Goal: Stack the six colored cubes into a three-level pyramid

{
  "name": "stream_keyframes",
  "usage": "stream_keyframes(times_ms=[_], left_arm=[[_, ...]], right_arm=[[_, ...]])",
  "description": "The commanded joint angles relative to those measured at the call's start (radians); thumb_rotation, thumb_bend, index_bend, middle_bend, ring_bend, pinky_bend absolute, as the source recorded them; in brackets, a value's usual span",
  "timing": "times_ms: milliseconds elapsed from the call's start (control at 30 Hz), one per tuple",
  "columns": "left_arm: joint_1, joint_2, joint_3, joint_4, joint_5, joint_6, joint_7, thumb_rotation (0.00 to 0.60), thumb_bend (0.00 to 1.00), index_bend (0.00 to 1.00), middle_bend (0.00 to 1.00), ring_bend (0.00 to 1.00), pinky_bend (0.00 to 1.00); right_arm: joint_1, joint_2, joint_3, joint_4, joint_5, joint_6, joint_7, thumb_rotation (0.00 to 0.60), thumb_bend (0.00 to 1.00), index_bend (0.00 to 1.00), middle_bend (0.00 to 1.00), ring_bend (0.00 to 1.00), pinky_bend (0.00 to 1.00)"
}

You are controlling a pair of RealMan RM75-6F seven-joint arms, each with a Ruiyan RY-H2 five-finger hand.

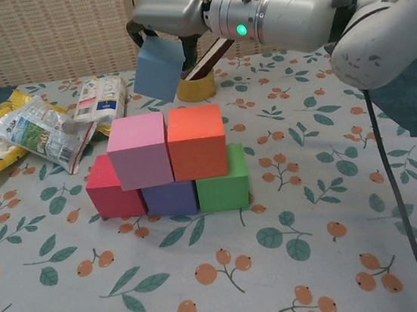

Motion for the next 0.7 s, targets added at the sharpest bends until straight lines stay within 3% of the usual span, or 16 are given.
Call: stream_keyframes(times_ms=[33,200,300,700], left_arm=[[0.004,0.001,0.002,-0.008,0.007,0.012,0.004,0.6,0.32,0.0,0.05,0.0,0.06],[0.009,0.0,0.009,-0.022,0.025,0.031,0.015,0.6,0.32,0.0,0.05,0.0,0.06],[0.012,-0.001,0.012,-0.029,0.035,0.043,0.023,0.6,0.32,0.0,0.05,0.0,0.06],[0.015,-0.009,0.016,-0.036,0.051,0.061,0.046,0.6,0.32,0.0,0.04,0.0,0.06]], right_arm=[[-0.044,0.224,0.045,-0.343,0.022,0.064,-0.105,0.6,0.07,0.68,0.5,0.28,0.04],[-0.084,0.431,0.063,-0.69,0.07,0.023,-0.212,0.6,0.07,0.69,0.5,0.29,0.05],[-0.102,0.506,0.063,-0.824,0.078,0.016,-0.265,0.6,0.07,0.69,0.5,0.29,0.05],[-0.151,0.7,0.024,-1.078,0.065,-0.04,-0.421,0.6,0.11,0.69,0.5,0.29,0.05]])
